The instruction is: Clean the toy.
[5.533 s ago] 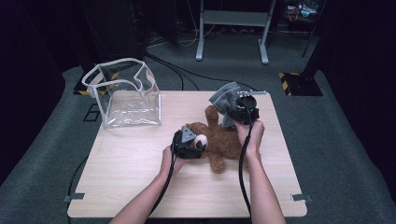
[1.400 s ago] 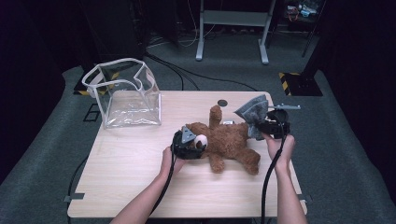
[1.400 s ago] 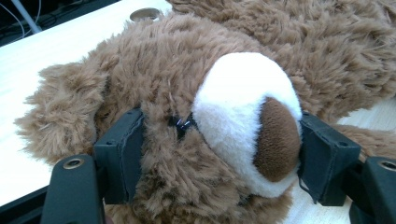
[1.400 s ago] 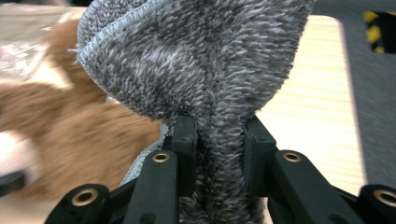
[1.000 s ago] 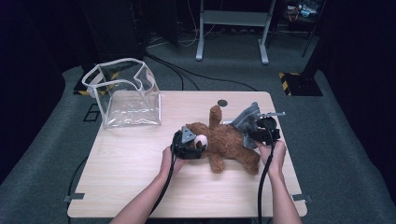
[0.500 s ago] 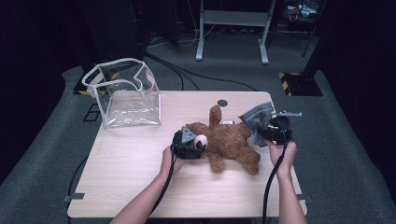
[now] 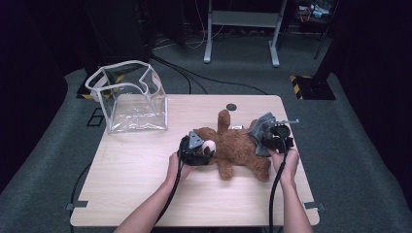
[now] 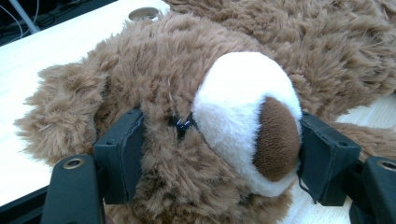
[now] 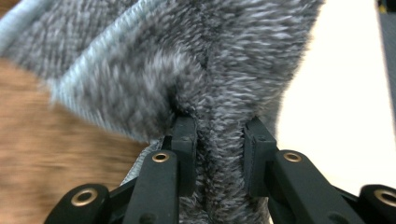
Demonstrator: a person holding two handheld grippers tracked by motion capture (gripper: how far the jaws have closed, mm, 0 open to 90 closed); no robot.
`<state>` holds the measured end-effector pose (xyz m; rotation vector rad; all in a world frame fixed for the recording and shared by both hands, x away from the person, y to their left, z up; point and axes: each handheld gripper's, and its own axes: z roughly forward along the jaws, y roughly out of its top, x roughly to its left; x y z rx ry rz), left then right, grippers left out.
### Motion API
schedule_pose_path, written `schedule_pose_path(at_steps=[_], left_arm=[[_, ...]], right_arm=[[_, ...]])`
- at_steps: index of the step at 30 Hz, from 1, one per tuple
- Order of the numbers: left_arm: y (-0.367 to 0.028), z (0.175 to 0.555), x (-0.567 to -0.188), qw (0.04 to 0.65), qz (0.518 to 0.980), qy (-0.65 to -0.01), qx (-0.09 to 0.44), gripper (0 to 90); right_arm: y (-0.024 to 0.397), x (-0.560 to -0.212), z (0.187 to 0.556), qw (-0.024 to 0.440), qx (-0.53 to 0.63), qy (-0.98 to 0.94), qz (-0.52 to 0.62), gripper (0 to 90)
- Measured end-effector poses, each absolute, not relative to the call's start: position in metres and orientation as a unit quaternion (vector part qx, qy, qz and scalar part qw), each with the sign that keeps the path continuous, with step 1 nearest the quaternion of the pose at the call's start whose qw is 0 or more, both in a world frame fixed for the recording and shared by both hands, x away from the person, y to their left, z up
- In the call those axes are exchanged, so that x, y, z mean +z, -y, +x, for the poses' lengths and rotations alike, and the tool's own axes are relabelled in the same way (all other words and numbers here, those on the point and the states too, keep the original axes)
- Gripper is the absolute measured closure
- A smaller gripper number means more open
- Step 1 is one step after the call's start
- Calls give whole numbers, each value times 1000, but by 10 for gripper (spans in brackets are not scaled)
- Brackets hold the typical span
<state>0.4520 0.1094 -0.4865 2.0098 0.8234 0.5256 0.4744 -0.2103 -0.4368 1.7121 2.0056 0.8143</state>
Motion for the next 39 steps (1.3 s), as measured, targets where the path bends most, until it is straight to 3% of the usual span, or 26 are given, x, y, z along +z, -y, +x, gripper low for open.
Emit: schedule_pose_path(at_steps=[9, 18, 29, 39], left_arm=[[-109, 452, -487, 439, 808, -331, 212, 260], [-109, 452, -486, 434, 810, -331, 213, 260], [-109, 452, -487, 438, 808, -333, 211, 260], [-110, 451, -487, 437, 808, -331, 213, 260]], right_arm=[[254, -434, 455, 182, 315, -675, 642, 708], [218, -431, 454, 144, 322, -736, 579, 707], [202, -442, 479, 182, 297, -730, 588, 707], [241, -442, 480, 202, 272, -672, 659, 707]])
